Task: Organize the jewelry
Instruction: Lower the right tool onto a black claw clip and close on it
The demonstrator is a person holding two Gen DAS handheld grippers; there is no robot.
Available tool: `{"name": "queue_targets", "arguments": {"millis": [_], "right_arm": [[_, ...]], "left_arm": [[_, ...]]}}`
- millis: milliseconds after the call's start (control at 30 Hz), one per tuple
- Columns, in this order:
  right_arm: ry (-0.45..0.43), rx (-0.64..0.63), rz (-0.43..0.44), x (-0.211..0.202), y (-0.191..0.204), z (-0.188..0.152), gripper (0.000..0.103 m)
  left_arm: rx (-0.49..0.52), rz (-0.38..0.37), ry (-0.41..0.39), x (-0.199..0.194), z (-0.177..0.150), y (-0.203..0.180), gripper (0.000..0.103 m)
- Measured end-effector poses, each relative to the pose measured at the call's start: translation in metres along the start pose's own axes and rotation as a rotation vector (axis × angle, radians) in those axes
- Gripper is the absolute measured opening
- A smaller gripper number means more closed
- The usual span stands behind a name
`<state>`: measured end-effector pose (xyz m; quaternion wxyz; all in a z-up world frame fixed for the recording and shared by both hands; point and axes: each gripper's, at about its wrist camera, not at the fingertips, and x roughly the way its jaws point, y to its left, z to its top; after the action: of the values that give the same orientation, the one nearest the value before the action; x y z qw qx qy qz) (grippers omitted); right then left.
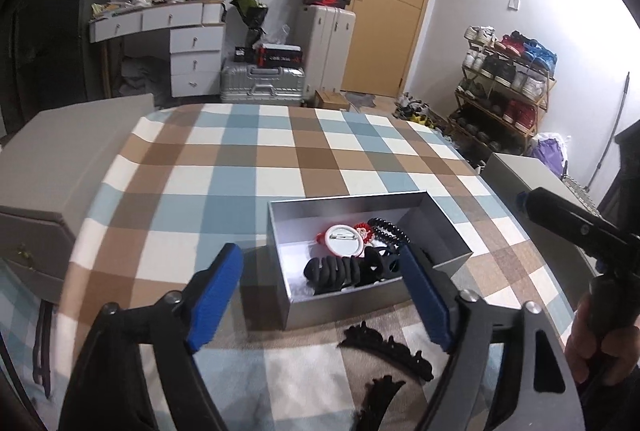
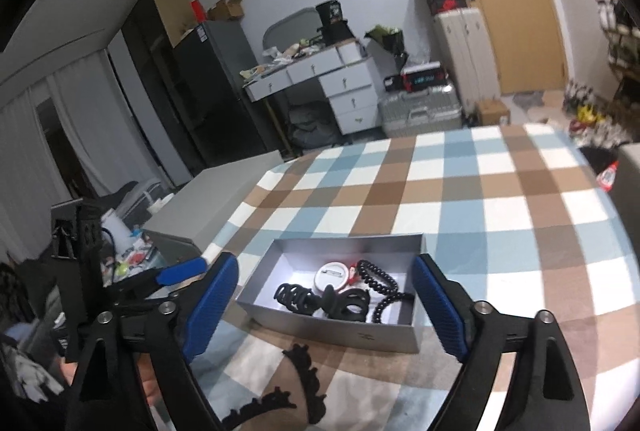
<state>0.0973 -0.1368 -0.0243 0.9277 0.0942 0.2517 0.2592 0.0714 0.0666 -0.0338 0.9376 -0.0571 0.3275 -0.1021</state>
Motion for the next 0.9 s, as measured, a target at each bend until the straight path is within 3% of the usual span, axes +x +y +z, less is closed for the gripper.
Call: {"name": "queue_targets", "arguments": {"millis": [167, 300, 567, 900], "right_arm": [[-0.016, -0.048, -0.010, -0.013, 0.015, -0.011, 0.098], [-0.019, -0.127, -0.068, -0.017, 0.030, -0.030, 0.103], [0.091, -0.137, -0.096, 0.000, 0.033, -0.061, 0.103], [0.180, -0.221, -0.259, 0.037, 0.040, -0.077, 0.103]], "left_arm": [[-0.010, 0.039, -0.028, -0.012, -0.010, 0.000, 0.085], [-0.025, 0.054, -0.025, -0.016, -0.023, 0.000, 0.085], [-0.053, 0.084, 0.001, -0.023, -0.053, 0.003, 0.086], [-0.022, 0.148, 0.046, -0.030, -0.082, 0.007, 0.087]]}}
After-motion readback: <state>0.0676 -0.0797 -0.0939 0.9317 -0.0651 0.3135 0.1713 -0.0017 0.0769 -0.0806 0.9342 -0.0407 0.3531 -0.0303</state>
